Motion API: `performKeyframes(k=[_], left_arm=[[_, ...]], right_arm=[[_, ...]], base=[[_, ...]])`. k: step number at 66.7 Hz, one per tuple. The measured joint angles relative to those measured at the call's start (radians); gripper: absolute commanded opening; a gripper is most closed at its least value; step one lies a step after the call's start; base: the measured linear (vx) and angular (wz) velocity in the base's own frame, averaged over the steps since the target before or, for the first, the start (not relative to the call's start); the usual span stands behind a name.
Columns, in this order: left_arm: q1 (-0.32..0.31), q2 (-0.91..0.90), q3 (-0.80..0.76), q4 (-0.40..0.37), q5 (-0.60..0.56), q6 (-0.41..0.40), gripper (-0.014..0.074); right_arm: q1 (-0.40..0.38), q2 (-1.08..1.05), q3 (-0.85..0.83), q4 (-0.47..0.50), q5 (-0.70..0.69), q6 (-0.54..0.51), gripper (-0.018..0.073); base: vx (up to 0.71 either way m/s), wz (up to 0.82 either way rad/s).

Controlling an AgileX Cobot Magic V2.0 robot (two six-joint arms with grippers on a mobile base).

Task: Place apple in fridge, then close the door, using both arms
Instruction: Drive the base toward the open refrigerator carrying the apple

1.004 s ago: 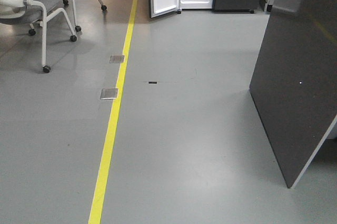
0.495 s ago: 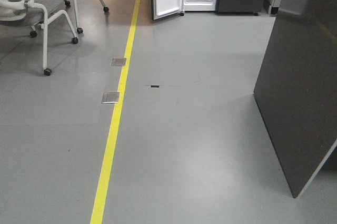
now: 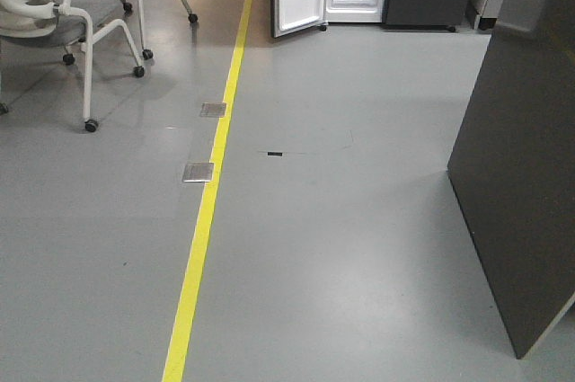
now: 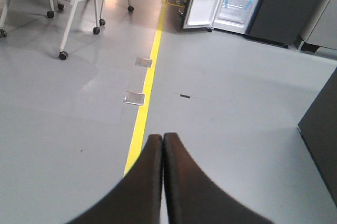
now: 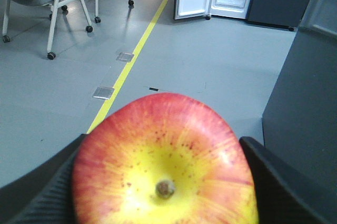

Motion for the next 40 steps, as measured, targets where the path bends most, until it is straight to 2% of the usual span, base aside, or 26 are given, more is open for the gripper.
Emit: performKeyframes(k=[40], left_arm=[[0.000,0.000,0.000,0.000,0.000,0.000,-0.0006]], right_arm=[[0.000,0.000,0.000,0.000,0.000,0.000,0.0173]], base=[[0.10,-0.01]])
